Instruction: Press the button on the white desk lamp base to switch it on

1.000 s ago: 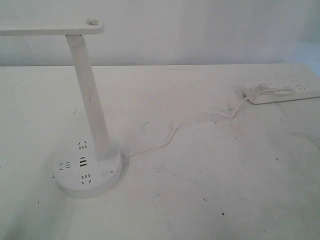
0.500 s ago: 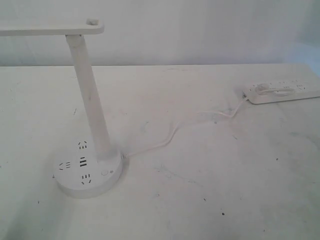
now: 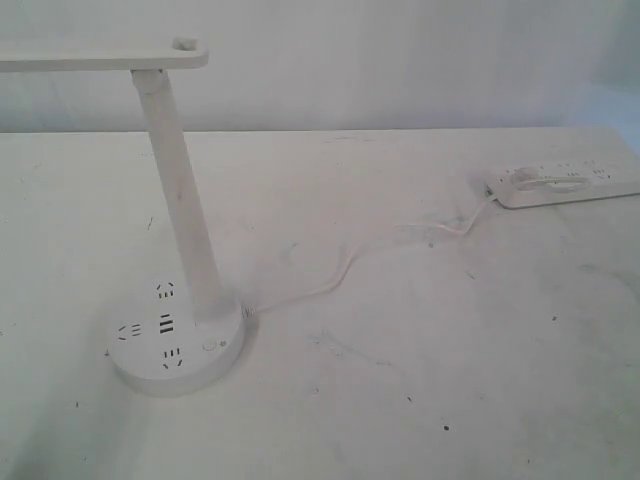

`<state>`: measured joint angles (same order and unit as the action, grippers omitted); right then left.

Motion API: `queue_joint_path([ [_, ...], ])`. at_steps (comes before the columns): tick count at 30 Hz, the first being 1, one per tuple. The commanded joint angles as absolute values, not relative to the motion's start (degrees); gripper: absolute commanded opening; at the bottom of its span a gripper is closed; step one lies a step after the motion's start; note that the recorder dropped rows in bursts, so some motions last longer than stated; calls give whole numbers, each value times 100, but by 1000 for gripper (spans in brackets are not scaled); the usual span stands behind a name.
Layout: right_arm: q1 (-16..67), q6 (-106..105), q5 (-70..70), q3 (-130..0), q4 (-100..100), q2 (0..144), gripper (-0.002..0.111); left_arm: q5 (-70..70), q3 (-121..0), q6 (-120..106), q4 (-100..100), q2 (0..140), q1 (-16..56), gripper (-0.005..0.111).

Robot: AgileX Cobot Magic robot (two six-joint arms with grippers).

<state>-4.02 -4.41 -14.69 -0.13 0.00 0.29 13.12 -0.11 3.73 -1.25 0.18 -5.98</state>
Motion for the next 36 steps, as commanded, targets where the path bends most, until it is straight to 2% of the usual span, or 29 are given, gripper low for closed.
queue_joint_path([
  [1, -385, 245, -3125, 0, 482, 0, 0, 1282, 0, 359, -122, 0, -551, 0],
  [4, -385, 1296, -2842, 0, 3824, 0, 0, 1282, 0, 359, -122, 0, -551, 0],
  [8, -385, 1112, -3876, 0, 5688, 31, 0, 1282, 0, 359, -122, 0, -551, 0],
  [10, -385, 1749, -3753, 0, 5963, 171, 0, 1282, 0, 359, -122, 0, -551, 0],
  [14, -385, 2082, -2864, -477, 5175, 1050, 0, 1282, 0, 359, -122, 0, -551, 0],
  [16, -385, 2093, -2344, -1149, 3689, 1708, 0, 1282, 0, 359, -122, 0, -551, 0],
  [17, -385, 2076, -1501, -1699, 2341, 2235, 0, 1282, 0, 359, -122, 0, -551, 0],
  [19, -374, 2148, -225, -2467, 1136, 3002, 0, 1282, 0, 359, -122, 0, -551, 0],
  [24, -355, 2452, -517, -2870, 1348, 3951, 0, 1282, 0, 359, -122, 0, -551, 0],
  [27, -15, 1607, 997, -3555, 1123, 4595, 0, 1282, 0, 359, -122, 0, -551, 0],
  [30, 568, -392, 3404, -4728, 1744, 5771, 0, 1282, 0, 359, -122, 0, -551, 0],
  [32, 1003, -1329, 4100, -5156, 2312, 6380, 0, 1282, 0, 359, -122, 0, -551, 0],
  [36, 2183, -1676, 4087, -5400, 2426, 7101, 0, 1282, 0, 359, -122, 0, -551, 0],
])
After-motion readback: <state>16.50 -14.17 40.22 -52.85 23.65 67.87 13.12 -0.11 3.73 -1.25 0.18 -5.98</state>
